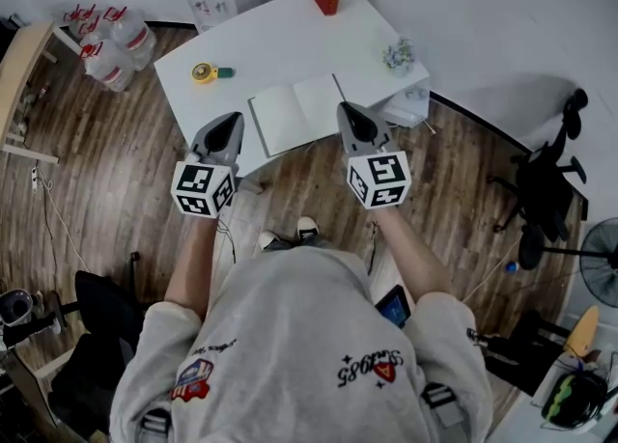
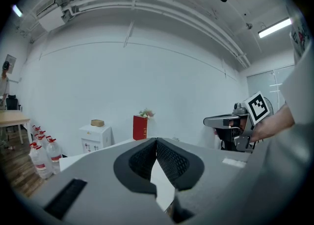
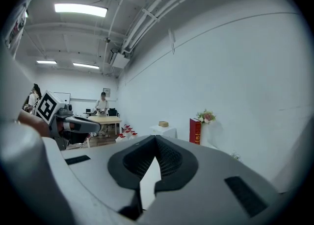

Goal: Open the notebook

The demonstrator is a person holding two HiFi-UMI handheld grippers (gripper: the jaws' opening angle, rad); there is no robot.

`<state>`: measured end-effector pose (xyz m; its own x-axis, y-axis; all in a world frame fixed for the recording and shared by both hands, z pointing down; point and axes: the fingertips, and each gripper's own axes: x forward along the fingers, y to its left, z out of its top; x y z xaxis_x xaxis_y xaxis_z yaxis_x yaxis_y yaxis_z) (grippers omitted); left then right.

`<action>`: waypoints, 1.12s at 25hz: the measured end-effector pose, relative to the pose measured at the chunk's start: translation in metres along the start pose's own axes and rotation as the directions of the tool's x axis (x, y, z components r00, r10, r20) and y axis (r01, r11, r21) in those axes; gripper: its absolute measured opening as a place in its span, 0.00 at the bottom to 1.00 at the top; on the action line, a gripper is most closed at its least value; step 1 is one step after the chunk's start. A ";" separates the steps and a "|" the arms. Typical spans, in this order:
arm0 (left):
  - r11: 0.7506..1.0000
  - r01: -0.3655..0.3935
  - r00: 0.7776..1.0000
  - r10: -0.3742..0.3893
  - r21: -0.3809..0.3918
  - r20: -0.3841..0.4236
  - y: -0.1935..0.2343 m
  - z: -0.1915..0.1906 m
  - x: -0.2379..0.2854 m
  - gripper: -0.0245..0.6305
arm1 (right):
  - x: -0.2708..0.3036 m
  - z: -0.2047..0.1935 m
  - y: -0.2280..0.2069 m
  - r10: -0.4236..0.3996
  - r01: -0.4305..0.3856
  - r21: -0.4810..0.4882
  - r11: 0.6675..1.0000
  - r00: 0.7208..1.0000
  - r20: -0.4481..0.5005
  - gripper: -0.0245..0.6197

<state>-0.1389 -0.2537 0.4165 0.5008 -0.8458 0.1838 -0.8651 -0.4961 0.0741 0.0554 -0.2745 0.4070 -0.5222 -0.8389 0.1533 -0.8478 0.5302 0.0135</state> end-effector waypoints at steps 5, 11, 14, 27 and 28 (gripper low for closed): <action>1.000 -0.004 1.000 0.004 0.003 0.021 -0.002 0.002 -0.007 0.04 | -0.005 0.002 0.009 -0.001 0.002 -0.008 1.000 1.000 0.019 0.04; 1.000 0.000 1.000 0.000 -0.004 0.013 -0.002 -0.005 -0.010 0.04 | -0.005 -0.002 0.018 0.005 -0.005 -0.005 1.000 1.000 0.008 0.04; 1.000 0.001 1.000 -0.001 -0.009 0.008 0.000 -0.008 -0.013 0.04 | -0.004 -0.004 0.022 0.000 0.000 -0.002 1.000 1.000 0.010 0.04; 1.000 0.013 1.000 -0.013 -0.025 0.007 -0.005 -0.018 -0.025 0.04 | -0.019 -0.012 0.032 -0.023 0.023 0.000 1.000 1.000 -0.001 0.04; 1.000 0.016 1.000 -0.016 -0.026 0.005 -0.006 -0.019 -0.025 0.04 | -0.020 -0.012 0.033 -0.026 0.026 0.001 1.000 1.000 -0.001 0.04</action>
<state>-0.1472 -0.2259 0.4302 0.5149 -0.8387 0.1774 -0.8572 -0.5046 0.1024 0.0395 -0.2386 0.4165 -0.5001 -0.8522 0.1534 -0.8610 0.5083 0.0168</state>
